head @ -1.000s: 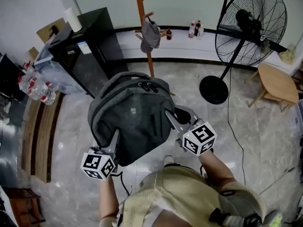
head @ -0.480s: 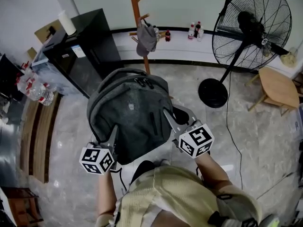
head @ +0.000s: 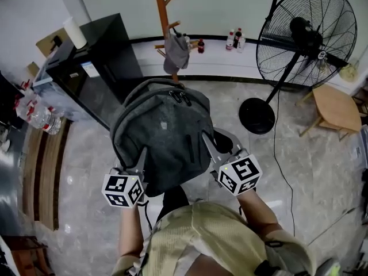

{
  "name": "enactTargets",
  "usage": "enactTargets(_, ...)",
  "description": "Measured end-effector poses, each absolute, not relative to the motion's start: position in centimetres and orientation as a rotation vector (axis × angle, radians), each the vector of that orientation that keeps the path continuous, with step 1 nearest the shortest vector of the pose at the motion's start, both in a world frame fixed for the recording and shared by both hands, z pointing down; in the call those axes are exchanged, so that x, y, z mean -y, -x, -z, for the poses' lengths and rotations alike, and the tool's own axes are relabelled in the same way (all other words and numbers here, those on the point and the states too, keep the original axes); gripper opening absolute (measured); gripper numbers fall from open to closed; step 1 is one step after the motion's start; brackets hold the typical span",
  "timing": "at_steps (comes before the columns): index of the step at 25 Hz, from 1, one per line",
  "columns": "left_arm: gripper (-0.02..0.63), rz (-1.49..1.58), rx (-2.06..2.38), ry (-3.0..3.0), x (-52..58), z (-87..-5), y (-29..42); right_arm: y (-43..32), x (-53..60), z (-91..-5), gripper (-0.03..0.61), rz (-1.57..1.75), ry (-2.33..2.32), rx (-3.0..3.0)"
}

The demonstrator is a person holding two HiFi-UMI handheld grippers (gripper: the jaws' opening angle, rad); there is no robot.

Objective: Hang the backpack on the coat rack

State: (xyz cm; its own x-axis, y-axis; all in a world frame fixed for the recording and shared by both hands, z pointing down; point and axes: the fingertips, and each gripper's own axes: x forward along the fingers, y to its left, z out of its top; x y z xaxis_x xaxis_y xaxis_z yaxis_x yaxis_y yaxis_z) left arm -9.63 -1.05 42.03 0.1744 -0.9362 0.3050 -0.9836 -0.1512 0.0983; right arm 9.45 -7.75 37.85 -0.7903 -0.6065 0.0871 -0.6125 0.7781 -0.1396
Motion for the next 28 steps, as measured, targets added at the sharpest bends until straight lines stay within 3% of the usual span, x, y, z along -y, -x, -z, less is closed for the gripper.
enactTargets(28,0.109,-0.342,1.579,-2.211,20.8,-48.4,19.9,0.8,23.5,-42.9,0.064,-0.36,-1.264,2.631)
